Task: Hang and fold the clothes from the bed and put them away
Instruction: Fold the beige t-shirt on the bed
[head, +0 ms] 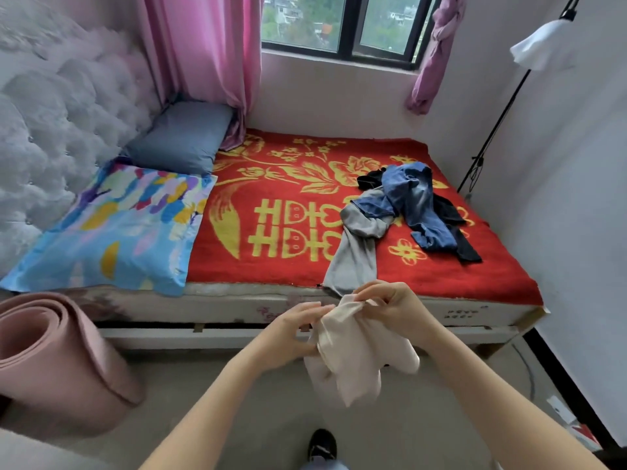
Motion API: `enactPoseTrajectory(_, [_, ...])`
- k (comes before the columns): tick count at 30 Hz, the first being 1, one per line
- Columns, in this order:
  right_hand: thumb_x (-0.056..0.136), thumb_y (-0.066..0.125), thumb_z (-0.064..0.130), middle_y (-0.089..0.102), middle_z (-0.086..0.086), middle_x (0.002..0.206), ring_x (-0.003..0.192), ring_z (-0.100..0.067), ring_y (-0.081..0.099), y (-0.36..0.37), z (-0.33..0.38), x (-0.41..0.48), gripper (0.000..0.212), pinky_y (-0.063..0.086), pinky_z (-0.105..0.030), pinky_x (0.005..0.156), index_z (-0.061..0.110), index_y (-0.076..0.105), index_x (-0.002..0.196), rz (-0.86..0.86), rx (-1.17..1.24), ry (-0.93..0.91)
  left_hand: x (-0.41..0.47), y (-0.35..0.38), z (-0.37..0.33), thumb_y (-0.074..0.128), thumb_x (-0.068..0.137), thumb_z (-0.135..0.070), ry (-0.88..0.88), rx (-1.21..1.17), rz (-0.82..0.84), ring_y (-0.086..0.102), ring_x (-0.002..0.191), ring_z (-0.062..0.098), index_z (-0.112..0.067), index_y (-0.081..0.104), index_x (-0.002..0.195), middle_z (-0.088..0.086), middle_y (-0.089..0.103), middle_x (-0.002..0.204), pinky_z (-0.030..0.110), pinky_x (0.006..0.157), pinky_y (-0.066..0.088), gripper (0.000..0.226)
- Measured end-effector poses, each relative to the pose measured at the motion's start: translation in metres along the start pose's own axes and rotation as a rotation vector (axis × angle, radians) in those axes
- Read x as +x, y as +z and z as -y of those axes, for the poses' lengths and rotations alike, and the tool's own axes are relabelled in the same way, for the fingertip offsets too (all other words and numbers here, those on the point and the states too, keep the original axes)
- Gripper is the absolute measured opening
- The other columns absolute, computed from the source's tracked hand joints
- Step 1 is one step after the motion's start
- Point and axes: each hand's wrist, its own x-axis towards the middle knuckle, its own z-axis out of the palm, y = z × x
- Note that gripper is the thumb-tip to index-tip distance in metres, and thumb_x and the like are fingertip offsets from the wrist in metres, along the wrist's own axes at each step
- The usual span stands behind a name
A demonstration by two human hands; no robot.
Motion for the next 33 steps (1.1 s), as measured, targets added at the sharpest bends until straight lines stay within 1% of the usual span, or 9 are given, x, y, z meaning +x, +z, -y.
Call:
enactPoseTrajectory(4, [0.076, 0.062, -0.019, 0.07, 0.008, 0.074, 0.073, 0.001, 0.064, -0.025, -0.005, 0.06, 0.049, 0.048, -0.015, 0.072, 0.027, 0.074, 0.07, 0.046, -0.009, -0.002, 0.049, -0.027, -0.005, 0.072, 0.077, 0.002, 0.026, -0.182, -0.127, 0.055, 0.111, 0.01, -0.016, 0.072, 0.097, -0.005, 0.058, 0.117, 0.03, 0.089, 0.051, 0.027])
enactPoseTrajectory(6, [0.076, 0.063, -0.018, 0.07, 0.006, 0.076, 0.072, -0.002, 0.064, -0.039, -0.011, 0.095, 0.037, 0.049, -0.017, 0.067, 0.017, 0.073, 0.073, 0.051, 0.046, 0.009, 0.077, -0.045, -0.008, 0.072, 0.075, 0.005, 0.038, -0.157, -0.209, 0.062, 0.099, 0.009, -0.006, 0.074, 0.084, -0.007, 0.065, 0.105, 0.027, 0.082, 0.051, 0.014])
enactPoseTrajectory(10, [0.08, 0.062, -0.012, 0.068, 0.005, 0.073, 0.068, -0.009, 0.059, -0.057, -0.015, 0.167, 0.038, 0.043, -0.021, 0.054, 0.022, 0.076, 0.072, 0.043, 0.155, 0.036, 0.13, -0.085, -0.026, 0.065, 0.081, 0.008, 0.055, -0.029, -0.33, 0.057, 0.066, -0.003, -0.019, 0.067, 0.072, -0.009, 0.064, 0.071, 0.014, 0.066, 0.044, 0.028])
enactPoseTrajectory(13, [0.083, 0.068, 0.005, 0.066, 0.006, 0.097, 0.094, -0.011, 0.058, -0.063, -0.013, 0.228, 0.024, 0.047, -0.023, 0.079, 0.024, 0.068, 0.098, -0.005, 0.102, -0.024, 0.175, -0.114, -0.035, 0.063, 0.083, 0.002, 0.059, 0.061, -0.542, 0.052, 0.062, 0.002, -0.014, 0.065, 0.069, 0.003, 0.062, 0.065, 0.021, 0.061, 0.041, 0.021])
enactPoseTrajectory(15, [0.083, 0.069, 0.012, 0.058, 0.008, 0.115, 0.11, -0.008, 0.052, -0.056, -0.015, 0.252, 0.037, 0.042, -0.025, 0.094, 0.028, 0.057, 0.115, -0.116, 0.007, -0.099, 0.195, -0.127, -0.035, 0.065, 0.084, -0.009, 0.025, 0.043, -0.712, 0.053, 0.063, 0.007, -0.007, 0.067, 0.071, 0.009, 0.064, 0.065, 0.025, 0.06, 0.043, 0.014])
enactPoseTrajectory(19, [0.079, 0.073, 0.026, 0.054, 0.015, 0.109, 0.104, 0.003, 0.052, -0.018, -0.032, 0.266, 0.04, 0.037, -0.007, 0.087, 0.029, 0.054, 0.114, -0.161, -0.051, -0.262, 0.222, -0.14, -0.024, 0.069, 0.082, -0.018, -0.063, -0.006, -0.851, 0.055, 0.058, 0.006, -0.012, 0.068, 0.068, 0.004, 0.064, 0.062, 0.026, 0.057, 0.045, 0.014])
enactPoseTrajectory(21, [0.078, 0.076, 0.021, 0.053, 0.015, 0.105, 0.094, 0.004, 0.053, -0.004, -0.041, 0.283, 0.043, 0.04, -0.009, 0.082, 0.02, 0.057, 0.116, -0.124, -0.108, -0.253, 0.236, -0.149, -0.019, 0.07, 0.082, -0.018, -0.07, -0.01, -0.852, 0.058, 0.06, 0.008, -0.01, 0.07, 0.071, 0.006, 0.067, 0.065, 0.027, 0.059, 0.046, 0.014])
enactPoseTrajectory(25, [0.084, 0.063, 0.003, 0.064, 0.007, 0.082, 0.073, -0.006, 0.058, -0.012, -0.041, 0.328, 0.018, 0.046, -0.02, 0.067, 0.018, 0.069, 0.091, -0.073, 0.051, -0.044, 0.26, -0.17, -0.001, 0.071, 0.081, -0.01, -0.069, -0.001, -0.83, 0.056, 0.059, 0.006, -0.011, 0.07, 0.068, 0.004, 0.068, 0.064, 0.023, 0.057, 0.045, 0.012])
enactPoseTrajectory(33, [0.084, 0.066, 0.008, 0.047, 0.016, 0.048, 0.049, 0.003, 0.041, -0.05, -0.059, 0.404, 0.035, 0.031, -0.01, 0.048, 0.022, 0.054, 0.055, 0.166, -0.011, 0.093, 0.308, -0.209, 0.063, 0.07, 0.08, 0.0, -0.126, -0.153, -0.743, 0.057, 0.059, 0.001, -0.018, 0.069, 0.066, -0.005, 0.067, 0.061, 0.019, 0.056, 0.044, 0.022])
